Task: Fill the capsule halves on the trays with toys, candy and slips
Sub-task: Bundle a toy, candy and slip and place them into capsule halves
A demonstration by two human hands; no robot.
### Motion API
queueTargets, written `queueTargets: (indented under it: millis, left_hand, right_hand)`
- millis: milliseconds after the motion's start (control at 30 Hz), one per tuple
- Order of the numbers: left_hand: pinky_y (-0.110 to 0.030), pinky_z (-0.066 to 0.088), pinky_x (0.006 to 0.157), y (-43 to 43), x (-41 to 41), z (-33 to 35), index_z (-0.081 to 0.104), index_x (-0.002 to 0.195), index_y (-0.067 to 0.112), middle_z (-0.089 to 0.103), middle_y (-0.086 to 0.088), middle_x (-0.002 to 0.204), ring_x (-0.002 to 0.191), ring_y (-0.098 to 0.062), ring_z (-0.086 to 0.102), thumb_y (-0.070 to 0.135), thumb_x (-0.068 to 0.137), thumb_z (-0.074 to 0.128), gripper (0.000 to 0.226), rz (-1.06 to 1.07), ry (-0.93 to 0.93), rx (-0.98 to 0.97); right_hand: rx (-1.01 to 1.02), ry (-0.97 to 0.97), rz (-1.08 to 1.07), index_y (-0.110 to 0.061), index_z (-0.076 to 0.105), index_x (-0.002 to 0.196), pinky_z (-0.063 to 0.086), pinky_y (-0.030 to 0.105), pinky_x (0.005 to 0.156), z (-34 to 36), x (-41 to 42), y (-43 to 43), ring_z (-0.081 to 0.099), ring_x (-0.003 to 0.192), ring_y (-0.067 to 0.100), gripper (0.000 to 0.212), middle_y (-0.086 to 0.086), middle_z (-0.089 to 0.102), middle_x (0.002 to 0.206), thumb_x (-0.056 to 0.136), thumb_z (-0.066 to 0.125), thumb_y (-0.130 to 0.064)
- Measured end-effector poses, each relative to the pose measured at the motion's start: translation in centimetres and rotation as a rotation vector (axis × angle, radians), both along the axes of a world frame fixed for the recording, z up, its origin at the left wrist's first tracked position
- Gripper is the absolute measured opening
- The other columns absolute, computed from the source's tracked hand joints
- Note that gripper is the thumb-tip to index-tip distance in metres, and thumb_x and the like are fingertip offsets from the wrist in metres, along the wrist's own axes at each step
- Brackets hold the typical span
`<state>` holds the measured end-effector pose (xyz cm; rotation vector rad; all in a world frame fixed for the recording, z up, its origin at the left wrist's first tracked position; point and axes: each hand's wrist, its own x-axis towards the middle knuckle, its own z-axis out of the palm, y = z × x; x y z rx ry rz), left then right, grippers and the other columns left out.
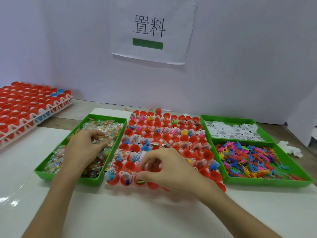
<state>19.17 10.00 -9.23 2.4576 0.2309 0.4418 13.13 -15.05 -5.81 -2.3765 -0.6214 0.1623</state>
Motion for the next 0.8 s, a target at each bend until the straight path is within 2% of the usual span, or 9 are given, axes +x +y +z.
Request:
queueTargets:
  millis: [133,267,333,400,467,500,567,667,800]
  left_hand:
    - [-0.035,0.048,0.074,-0.2,-0.1,0.1,0.078,0.099,0.02,0.062,0.001,0.089,0.08,-0.013,0.055,0.023,0.08,0.083,0.02,-0.004,-0.048,-0.01]
    - [-0.033,0.046,0.073,-0.4,-0.2,0.1,0.079,0.094,0.021,0.063,0.001,0.091,0.082,-0.012,0.056,0.023,0.079,0.084,0.016,-0.012,-0.065,-0.01]
    - [-0.032,0.046,0.072,-0.4,-0.2,0.1,0.078,0.095,0.022,0.065,0.002,0.089,0.08,-0.01,0.056,0.024,0.079,0.084,0.017,-0.011,-0.078,-0.031]
    - [-0.03,0.045,0.071,-0.3,-0.3,0.0,0.076,0.095,0.023,0.065,0.004,0.085,0.078,-0.008,0.057,0.023,0.078,0.084,0.018,-0.008,-0.111,-0.052]
    - [-0.03,0.045,0.071,-0.3,-0.4,0.1,0.075,0.095,0.023,0.064,0.006,0.083,0.079,-0.011,0.059,0.019,0.078,0.084,0.02,0.001,-0.156,-0.077]
    - [-0.03,0.045,0.072,-0.3,-0.4,0.2,0.075,0.096,0.022,0.063,0.005,0.083,0.079,-0.013,0.06,0.016,0.077,0.084,0.021,0.006,-0.181,-0.086]
    - [-0.03,0.046,0.076,-0.3,-0.5,0.3,0.075,0.098,0.02,0.062,0.001,0.087,0.08,-0.014,0.06,0.009,0.077,0.084,0.025,0.005,-0.231,-0.09]
    - [-0.025,0.047,0.077,-0.5,-0.7,0.6,0.073,0.104,0.021,0.061,-0.002,0.098,0.083,-0.015,0.06,0.004,0.078,0.081,0.031,-0.019,-0.286,-0.098]
    - [-0.01,0.04,0.073,-0.8,-1.1,1.0,0.073,0.109,0.018,0.059,0.0,0.092,0.077,-0.003,0.055,0.001,0.079,0.081,0.036,-0.035,-0.359,-0.118]
  right_hand:
    - [0.014,-0.043,-0.145,-0.038,0.071,0.09,0.05,0.013,0.064,1.0,2.6,-3.6,0.062,0.078,-0.006,0.004,-0.017,0.069,0.083,0.088,0.07,-0.042]
    - [0.069,-0.174,-0.523,-0.028,0.073,0.09,0.045,0.015,0.064,1.4,7.6,-10.2,0.059,0.073,-0.004,0.004,-0.014,0.07,0.086,0.091,0.07,-0.026]
    - [-0.012,-0.218,-0.721,-0.019,0.076,0.098,0.042,0.021,0.063,1.0,9.9,-14.1,0.058,0.075,0.003,0.01,-0.002,0.073,0.097,0.093,0.067,-0.022]
    - [-0.203,-0.151,-0.823,-0.017,0.075,0.106,0.048,0.03,0.072,0.1,11.8,-17.7,0.063,0.084,0.018,0.018,0.007,0.073,0.109,0.092,0.064,-0.023]
    - [-0.376,-0.026,-0.826,-0.016,0.073,0.11,0.052,0.04,0.086,-0.8,12.6,-19.9,0.064,0.101,0.028,0.023,0.01,0.07,0.117,0.09,0.068,-0.024]
    - [-0.387,0.002,-0.818,-0.016,0.074,0.106,0.051,0.04,0.088,-1.2,12.8,-20.4,0.063,0.104,0.029,0.02,0.011,0.07,0.117,0.089,0.071,-0.023]
    - [-0.331,-0.018,-0.811,-0.019,0.075,0.088,0.047,0.035,0.08,-1.6,12.9,-20.7,0.062,0.095,0.026,0.003,0.011,0.071,0.111,0.085,0.076,-0.02]
    - [-0.24,-0.076,-0.816,-0.027,0.069,0.067,0.044,0.031,0.074,-2.0,12.8,-20.9,0.058,0.079,0.017,0.023,0.007,0.074,0.093,0.083,0.078,-0.012]
    - [-0.156,-0.096,-0.821,-0.025,0.069,0.068,0.044,0.032,0.076,-2.4,12.3,-21.1,0.058,0.081,0.016,0.023,0.002,0.07,0.087,0.086,0.074,-0.011]
